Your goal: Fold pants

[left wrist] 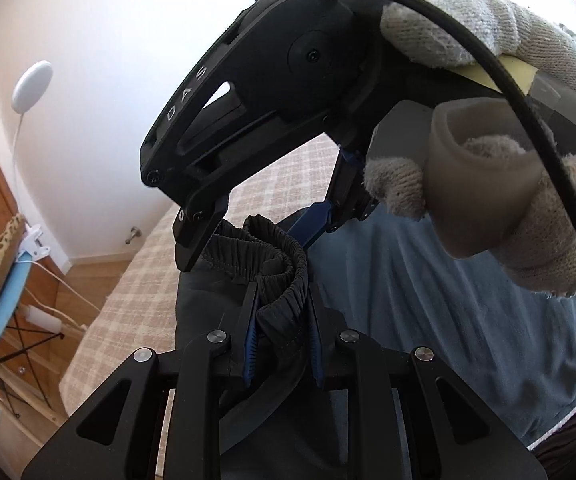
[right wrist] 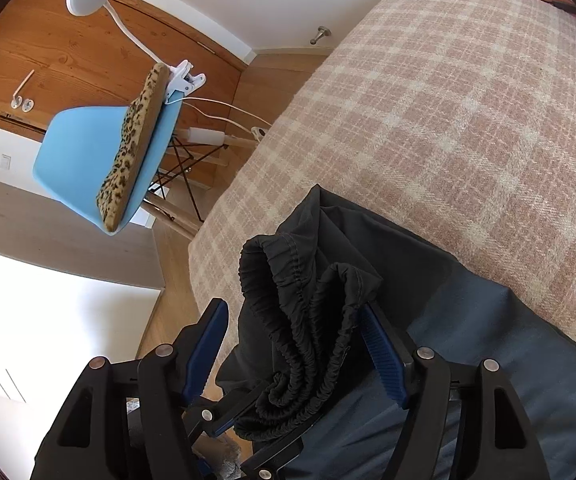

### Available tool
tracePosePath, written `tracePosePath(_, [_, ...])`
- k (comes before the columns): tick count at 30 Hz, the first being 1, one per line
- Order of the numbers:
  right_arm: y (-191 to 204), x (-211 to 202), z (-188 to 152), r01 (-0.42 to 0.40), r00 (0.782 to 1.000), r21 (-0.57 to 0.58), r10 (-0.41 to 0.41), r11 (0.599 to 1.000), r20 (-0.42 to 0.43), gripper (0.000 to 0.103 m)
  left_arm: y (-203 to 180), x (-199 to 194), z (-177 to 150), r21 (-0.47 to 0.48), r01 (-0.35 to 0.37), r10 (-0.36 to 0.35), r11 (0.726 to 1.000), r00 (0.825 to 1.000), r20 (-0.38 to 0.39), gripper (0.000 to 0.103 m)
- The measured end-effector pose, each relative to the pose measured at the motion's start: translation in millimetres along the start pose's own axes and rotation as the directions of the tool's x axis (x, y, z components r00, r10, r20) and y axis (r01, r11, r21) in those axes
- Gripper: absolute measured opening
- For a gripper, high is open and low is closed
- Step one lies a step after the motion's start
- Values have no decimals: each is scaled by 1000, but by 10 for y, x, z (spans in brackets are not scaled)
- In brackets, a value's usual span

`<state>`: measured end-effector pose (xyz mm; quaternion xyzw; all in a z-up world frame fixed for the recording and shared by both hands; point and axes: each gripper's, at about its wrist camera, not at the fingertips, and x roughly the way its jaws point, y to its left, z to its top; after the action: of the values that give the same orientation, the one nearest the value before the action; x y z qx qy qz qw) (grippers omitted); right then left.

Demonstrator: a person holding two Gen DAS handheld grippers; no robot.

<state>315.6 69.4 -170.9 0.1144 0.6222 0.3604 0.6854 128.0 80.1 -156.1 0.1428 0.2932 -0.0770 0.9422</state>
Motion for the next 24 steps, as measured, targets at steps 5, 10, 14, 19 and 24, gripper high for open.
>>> tracePosePath(5, [-150,-48,-57,-38,999,67,37,997,25,26,-130,-44,5,37,6,-6,999,1000,-15,21])
tracePosePath(10, [-263,-307,-177,-56,994,91,47,994,102,17,75,-224,28,-61,116,-117,991,993,-10,28])
tracePosePath(14, [-367,-530,-338,-104,986,123,87,987,141,16,402,-492,29,-197,165,-162,966,986,30,29])
tracePosePath(19, [-570,-826,-593,-153,976,176,120,972,182,16,765,-666,-26,-294,118,-115,949,993,30,29])
tracePosePath(24, [-821,-1125,-920,-168,969,240,116,956,216,16,801,-539,22,-284,113,-134,952,990,-54,29])
